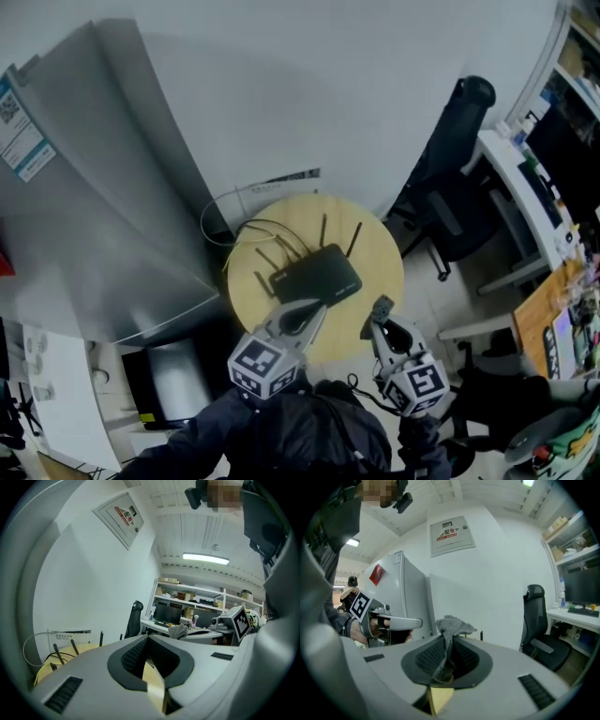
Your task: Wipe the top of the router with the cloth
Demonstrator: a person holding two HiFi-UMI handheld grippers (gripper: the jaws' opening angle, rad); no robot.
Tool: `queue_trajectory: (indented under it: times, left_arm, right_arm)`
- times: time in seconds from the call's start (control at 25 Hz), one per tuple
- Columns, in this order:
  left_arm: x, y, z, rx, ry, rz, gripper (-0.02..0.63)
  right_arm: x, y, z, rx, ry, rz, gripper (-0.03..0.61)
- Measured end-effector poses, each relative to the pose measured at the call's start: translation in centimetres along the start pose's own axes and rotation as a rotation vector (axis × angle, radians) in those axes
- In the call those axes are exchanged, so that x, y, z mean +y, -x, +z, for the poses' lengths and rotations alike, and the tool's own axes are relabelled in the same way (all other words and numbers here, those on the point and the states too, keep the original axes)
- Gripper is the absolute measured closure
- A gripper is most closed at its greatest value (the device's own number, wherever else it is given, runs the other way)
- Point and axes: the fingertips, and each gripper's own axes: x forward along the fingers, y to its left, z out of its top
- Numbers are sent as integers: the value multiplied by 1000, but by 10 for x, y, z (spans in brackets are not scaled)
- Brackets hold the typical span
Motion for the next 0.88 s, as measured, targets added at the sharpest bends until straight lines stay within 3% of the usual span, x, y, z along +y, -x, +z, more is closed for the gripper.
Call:
queue_trajectory:
  times: [0.56,0.88]
  left_arm:
    - [23,-27,4,9,27,48,612]
    - [29,-34,-2,12,53,115,612]
  right_arm:
    - [-41,-40,-1,42,-9,41,506]
    - [-83,-63,-41,132,-40,73,506]
